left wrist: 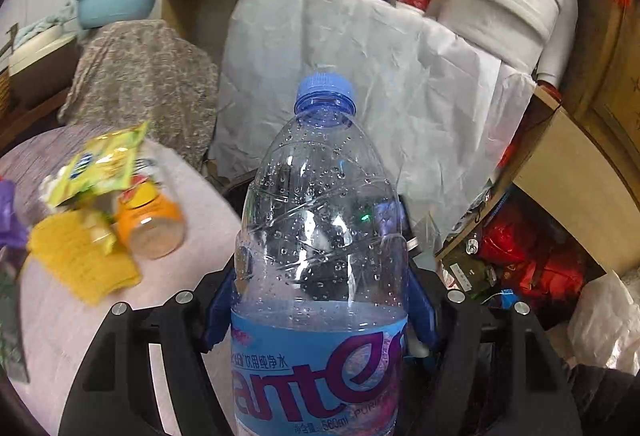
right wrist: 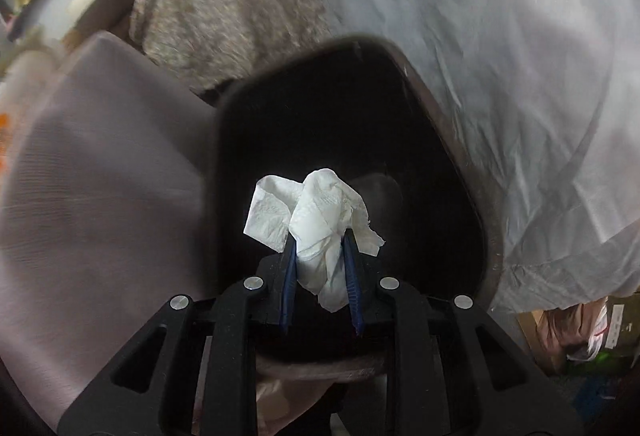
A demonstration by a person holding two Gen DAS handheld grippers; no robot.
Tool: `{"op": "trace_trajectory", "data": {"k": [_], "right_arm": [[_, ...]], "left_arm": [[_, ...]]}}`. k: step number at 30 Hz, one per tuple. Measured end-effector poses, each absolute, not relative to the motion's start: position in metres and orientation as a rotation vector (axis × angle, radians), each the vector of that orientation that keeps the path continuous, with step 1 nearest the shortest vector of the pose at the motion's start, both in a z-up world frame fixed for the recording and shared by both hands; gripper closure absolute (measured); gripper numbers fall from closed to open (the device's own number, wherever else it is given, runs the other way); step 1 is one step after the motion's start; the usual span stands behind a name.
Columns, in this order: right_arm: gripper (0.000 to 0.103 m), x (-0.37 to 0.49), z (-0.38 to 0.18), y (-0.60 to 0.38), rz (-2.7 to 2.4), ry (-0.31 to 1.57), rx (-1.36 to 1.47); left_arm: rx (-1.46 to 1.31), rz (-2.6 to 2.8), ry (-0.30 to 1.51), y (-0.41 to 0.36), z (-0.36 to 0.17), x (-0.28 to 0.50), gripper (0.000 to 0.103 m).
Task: Collect trash
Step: 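Open both tools over the black bin, dropping the tissue and bottle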
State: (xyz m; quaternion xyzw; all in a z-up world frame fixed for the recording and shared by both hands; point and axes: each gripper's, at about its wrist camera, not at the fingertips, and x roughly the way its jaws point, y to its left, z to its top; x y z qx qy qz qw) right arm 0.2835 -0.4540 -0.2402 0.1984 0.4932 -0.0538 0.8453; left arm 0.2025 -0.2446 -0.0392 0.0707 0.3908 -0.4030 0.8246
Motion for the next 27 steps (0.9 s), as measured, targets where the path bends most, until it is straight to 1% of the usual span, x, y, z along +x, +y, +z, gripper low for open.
{"op": "trace_trajectory", "data": {"k": [2, 4, 5, 10, 14, 18, 21, 27], "right_arm": [[0.079, 0.289, -0.256, -0.454, -0.120, 1.059, 0.422], [0.066, 0.294, -0.263, -0.454, -0.124, 1.062, 0.423], [0.058, 0.296, -0.265, -0.453, -0.125, 1.057, 0.413], [0.057, 0.286, -0.252, -0.453, -0.153, 0.995, 0.358], [0.043, 0.248, -0.232, -0.466, -0.245, 0.896, 0.352], [0.042, 0.201, -0.215, -0.487, -0.335, 0.808, 0.394], [0.041, 0.177, -0.205, -0.498, -0.389, 0.774, 0.407], [0.041, 0.162, -0.194, -0.507, -0.442, 0.744, 0.390]], "left_arm": [[0.159, -0.859, 0.852, -0.260, -0.047, 0.208, 0.033], [0.164, -0.859, 0.873, -0.272, -0.054, 0.215, 0.033], [0.171, -0.856, 0.883, -0.279, -0.057, 0.217, 0.033], [0.182, -0.814, 0.938, -0.307, -0.078, 0.235, 0.033], [0.199, -0.766, 1.011, -0.334, -0.096, 0.250, 0.033], [0.238, -0.685, 1.086, -0.364, -0.118, 0.264, 0.033], [0.257, -0.607, 1.170, -0.386, -0.145, 0.278, 0.033], [0.373, -0.490, 1.245, -0.420, -0.195, 0.294, 0.032]]}}
